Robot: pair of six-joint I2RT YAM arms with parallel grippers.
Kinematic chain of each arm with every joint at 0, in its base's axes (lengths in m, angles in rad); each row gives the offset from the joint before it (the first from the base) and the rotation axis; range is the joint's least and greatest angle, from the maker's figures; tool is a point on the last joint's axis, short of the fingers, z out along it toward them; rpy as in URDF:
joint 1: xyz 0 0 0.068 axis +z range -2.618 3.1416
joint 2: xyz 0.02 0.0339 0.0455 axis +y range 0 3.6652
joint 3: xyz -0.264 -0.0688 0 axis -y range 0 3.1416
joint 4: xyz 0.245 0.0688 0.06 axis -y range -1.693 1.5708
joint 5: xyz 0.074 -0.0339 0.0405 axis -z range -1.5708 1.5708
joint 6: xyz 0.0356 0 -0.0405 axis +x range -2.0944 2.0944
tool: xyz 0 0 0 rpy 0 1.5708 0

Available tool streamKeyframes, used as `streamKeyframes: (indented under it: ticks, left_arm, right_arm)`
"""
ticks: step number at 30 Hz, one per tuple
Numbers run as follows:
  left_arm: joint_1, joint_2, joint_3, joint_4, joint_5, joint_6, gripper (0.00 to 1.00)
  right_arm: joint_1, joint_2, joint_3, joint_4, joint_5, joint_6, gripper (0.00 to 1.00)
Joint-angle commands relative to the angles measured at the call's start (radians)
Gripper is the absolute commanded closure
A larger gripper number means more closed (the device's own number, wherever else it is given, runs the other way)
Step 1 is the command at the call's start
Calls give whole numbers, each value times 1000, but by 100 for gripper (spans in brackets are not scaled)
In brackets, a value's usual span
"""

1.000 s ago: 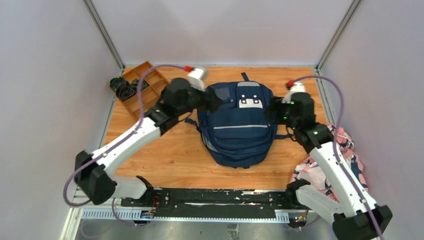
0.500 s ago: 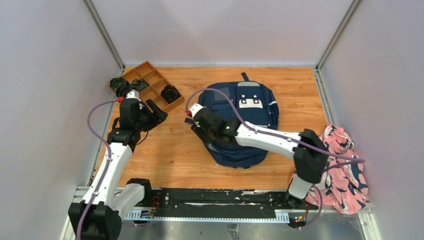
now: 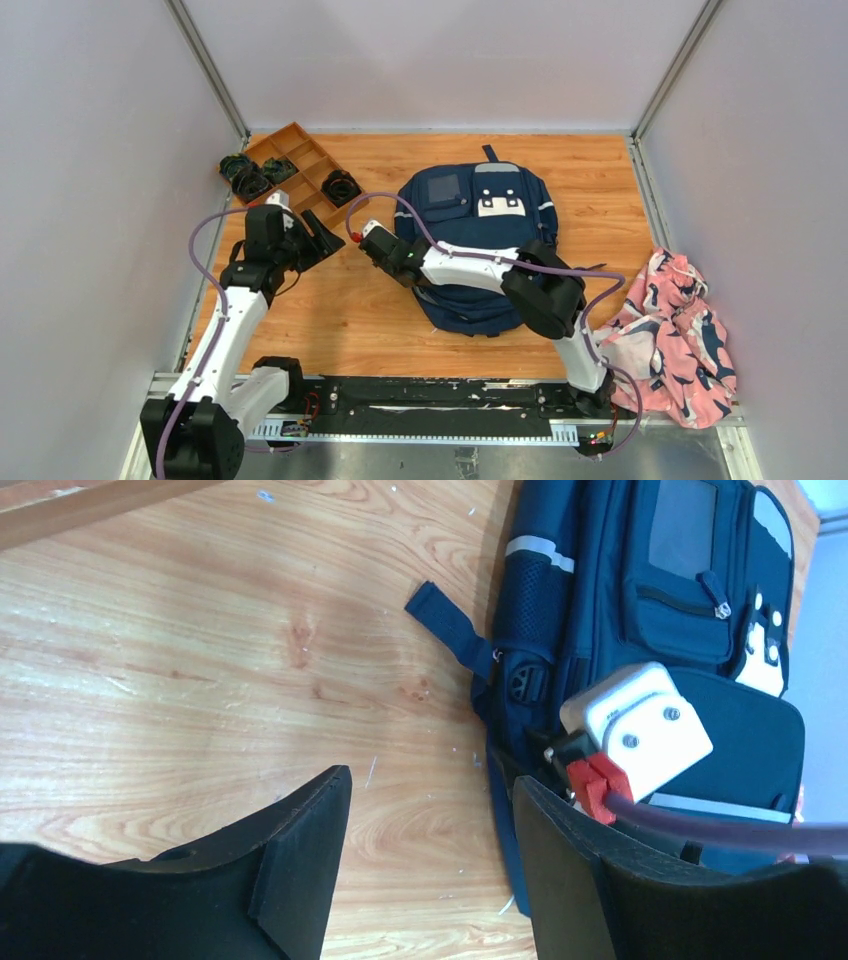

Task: Pack the student bag
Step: Zip the student bag at the center of the board.

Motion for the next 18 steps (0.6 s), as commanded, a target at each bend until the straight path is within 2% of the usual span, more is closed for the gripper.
streamKeyframes:
  ticks: [1,2,3,11,18]
  left_arm:
    - [9,-6,-31,81,67,21,35]
    - [8,-6,-38,94,70,21,35]
    - [8,-5,-43,106,74,22,35]
    - [-2,94,-52,271,220,14,36]
    - [-183,224,-19,471,329,84,35]
  right_arm:
    - [-38,-24,-22,-27,88,41,77]
    - [-43,-53,-37,-23,83,49,90]
    - [-49,-84,-48,-19,83,53,99]
    - [-82,-301,-114,-29,-13,5,100]
    - [-141,-446,-178,-42,-178,48,100]
